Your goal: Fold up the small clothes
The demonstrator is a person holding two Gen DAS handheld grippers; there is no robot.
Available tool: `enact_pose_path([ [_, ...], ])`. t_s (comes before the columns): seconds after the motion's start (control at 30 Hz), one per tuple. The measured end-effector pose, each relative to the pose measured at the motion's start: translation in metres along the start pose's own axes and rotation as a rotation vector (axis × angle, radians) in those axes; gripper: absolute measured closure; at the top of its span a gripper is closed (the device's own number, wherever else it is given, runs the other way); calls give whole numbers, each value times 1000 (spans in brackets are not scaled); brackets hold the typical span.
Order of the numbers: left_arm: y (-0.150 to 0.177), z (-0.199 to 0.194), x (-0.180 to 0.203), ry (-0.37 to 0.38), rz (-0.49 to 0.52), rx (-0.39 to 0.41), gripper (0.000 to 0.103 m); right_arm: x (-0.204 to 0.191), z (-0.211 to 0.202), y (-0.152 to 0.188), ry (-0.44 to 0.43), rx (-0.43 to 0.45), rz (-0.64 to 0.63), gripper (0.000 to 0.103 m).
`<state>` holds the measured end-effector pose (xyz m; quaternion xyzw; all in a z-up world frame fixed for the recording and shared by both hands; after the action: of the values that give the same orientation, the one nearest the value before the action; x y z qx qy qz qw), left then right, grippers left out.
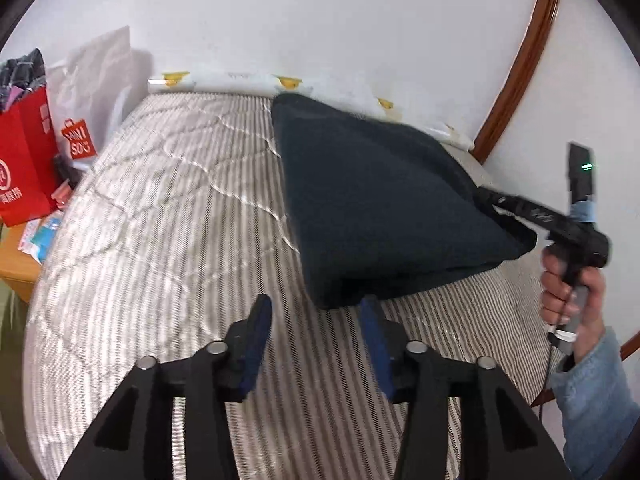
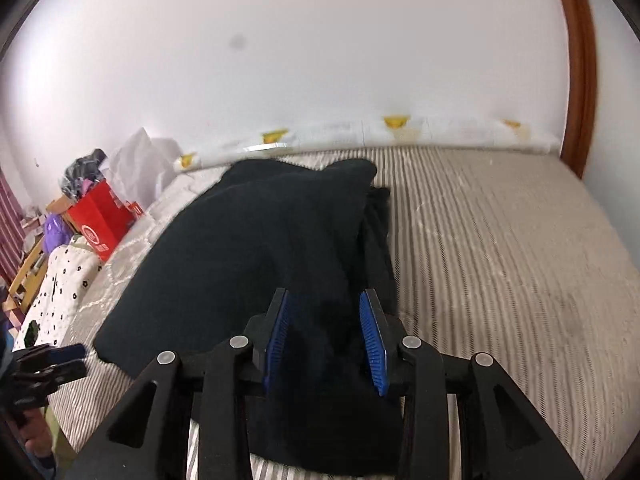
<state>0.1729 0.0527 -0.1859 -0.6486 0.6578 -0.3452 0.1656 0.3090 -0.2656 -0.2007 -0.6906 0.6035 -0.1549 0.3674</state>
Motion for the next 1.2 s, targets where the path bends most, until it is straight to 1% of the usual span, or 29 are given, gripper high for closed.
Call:
enact_pose_path([
  [0.03, -1, -2, -2, -5, -3, 10, 53, 1, 6, 0, 14, -16, 3, 68],
  [0.07, -5, -7, -6, -10, -7, 30, 52, 2, 13, 0, 18, -31, 7, 72],
  [0.1, -8, -8, -8, -8, -11, 40, 52, 1, 17, 1, 6, -54, 4, 92],
  [0.13, -12, -8, -9, -4, -14, 44, 51, -1, 18, 2, -11, -70, -11, 98],
  [0.17, -17, -6, -10, 7, -20, 45, 51, -6, 14, 1, -13, -57, -60, 98],
  [0.2, -21, -3, -10, 13, -18, 43, 51, -10, 3, 0, 5, -4, -107, 99],
  [0.23, -26, 2, -8, 15, -3, 38, 51, -9, -5, -2, 7, 26, -115, 100],
  [0.3, -33, 11, -6, 2, 15, 38, 51, 9, -20, -9, -17, 65, -34, 100],
  [0.33, -36, 16, -5, -1, 15, 39, 51, 16, -19, -9, -16, 58, -3, 100],
  [0.37, -41, 23, -4, 8, 3, 35, 51, 22, -11, -8, -2, 25, 19, 100],
  [0.4, -44, 28, -3, 21, -10, 29, 51, 23, -3, -5, 30, -9, 13, 100],
  [0.43, -45, 32, -2, 27, -16, 23, 51, 21, 0, -2, 50, -25, -2, 100],
  [0.47, -47, 37, -1, 24, -20, 13, 51, 18, 0, 2, 80, -31, -25, 100],
  [0.5, -48, 41, 1, 14, -16, 7, 51, 16, -7, 5, 124, -16, -36, 100],
  [0.53, -47, 45, 2, -6, -5, 1, 51, 14, -14, 7, 143, 4, -34, 96],
  [0.57, -45, 48, 4, -29, 8, -7, 51, 13, -25, 12, 139, 40, -15, 95],
  [0.6, -41, 52, 4, -38, 14, -13, 50, 12, -33, 17, 114, 62, 7, 94],
  [0.63, -38, 55, 4, -38, 17, -17, 49, 7, -36, 22, 90, 54, 1, 94],
  [0.67, -35, 57, 4, -38, 19, -22, 49, 3, -35, 29, 87, 36, -21, 93],
  [0.77, -30, 65, 5, -43, 47, -63, 48, 5, -25, 43, 180, 1, -84, 92],
  [0.83, -33, 63, 4, -29, 48, -68, 47, 14, -18, 45, 190, -38, -81, 89],
  [0.9, -41, 60, 1, -24, 41, -79, 47, 21, -24, 37, 177, -53, -59, 83],
  [0.93, -43, 59, 0, -27, 39, -74, 47, 21, -26, 33, 176, -52, -60, 83],
  [0.97, -49, 57, -2, -34, 40, -63, 48, 20, -29, 23, 177, -42, -66, 82],
  [1.03, -58, 59, -3, -38, 46, -53, 48, 17, -31, 4, 164, -13, -72, 76],
  [1.1, -70, 65, -5, -46, 45, -53, 48, 15, -24, -21, 111, -8, -61, 74],
  [1.2, -82, 71, -6, -46, 38, -49, 48, 15, -5, -47, 68, -30, -53, 74],
])
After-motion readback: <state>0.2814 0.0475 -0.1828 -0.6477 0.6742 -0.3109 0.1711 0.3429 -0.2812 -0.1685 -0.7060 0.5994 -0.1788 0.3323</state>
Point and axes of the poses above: each gripper's, at about its wrist camera, not at the fingertips, and z roughly the way its jaws point, x to its right, y to its underside, the point moved 3 cm from there along z, roughly the way its jaws point, and after that the axes turned 2 degrees about z, right-handed, at the moved point
